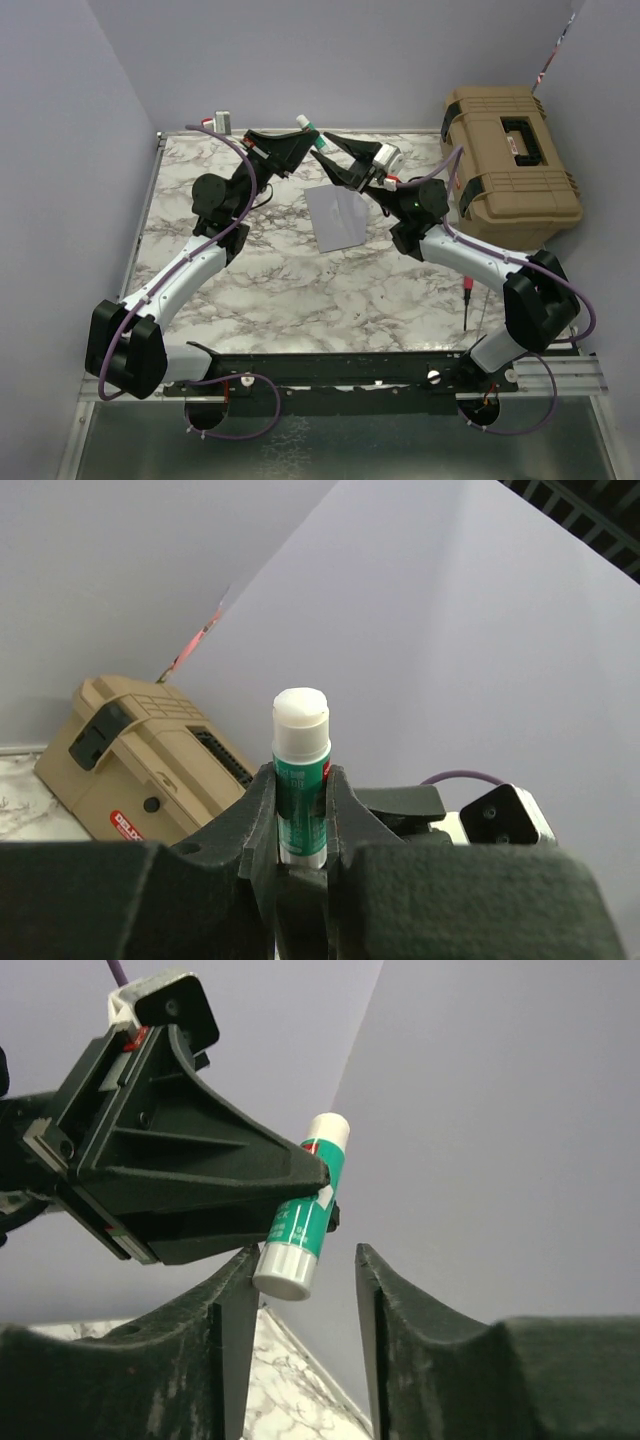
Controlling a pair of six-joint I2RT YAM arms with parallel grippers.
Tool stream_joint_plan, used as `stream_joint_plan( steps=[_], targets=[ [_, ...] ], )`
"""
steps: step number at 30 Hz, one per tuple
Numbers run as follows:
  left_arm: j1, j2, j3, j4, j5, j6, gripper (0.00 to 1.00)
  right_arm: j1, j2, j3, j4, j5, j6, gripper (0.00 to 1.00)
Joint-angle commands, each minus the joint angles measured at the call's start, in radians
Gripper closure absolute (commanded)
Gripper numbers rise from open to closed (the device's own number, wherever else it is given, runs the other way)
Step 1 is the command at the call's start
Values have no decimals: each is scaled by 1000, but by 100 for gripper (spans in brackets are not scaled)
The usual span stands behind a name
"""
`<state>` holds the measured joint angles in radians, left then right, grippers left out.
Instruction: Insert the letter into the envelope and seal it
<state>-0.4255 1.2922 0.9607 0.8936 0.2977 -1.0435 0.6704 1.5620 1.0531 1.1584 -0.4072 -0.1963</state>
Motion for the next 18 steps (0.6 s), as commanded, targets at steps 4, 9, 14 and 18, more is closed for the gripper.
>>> stream_joint_plan(
  steps=[4, 9, 14, 18],
  targets=[
    [-3, 16, 29, 27, 5, -15, 100, 1, 18, 36, 81, 34, -1, 50],
    [-3, 20, 29, 27, 4, -21, 100, 0, 21, 41, 73, 45, -6, 62],
    [-3, 22, 32, 27, 12, -25, 100, 2, 20, 48, 62, 80, 24, 88],
    [0, 21, 44, 4, 71, 23, 85, 2, -7, 75, -48, 141, 96, 100]
  ],
)
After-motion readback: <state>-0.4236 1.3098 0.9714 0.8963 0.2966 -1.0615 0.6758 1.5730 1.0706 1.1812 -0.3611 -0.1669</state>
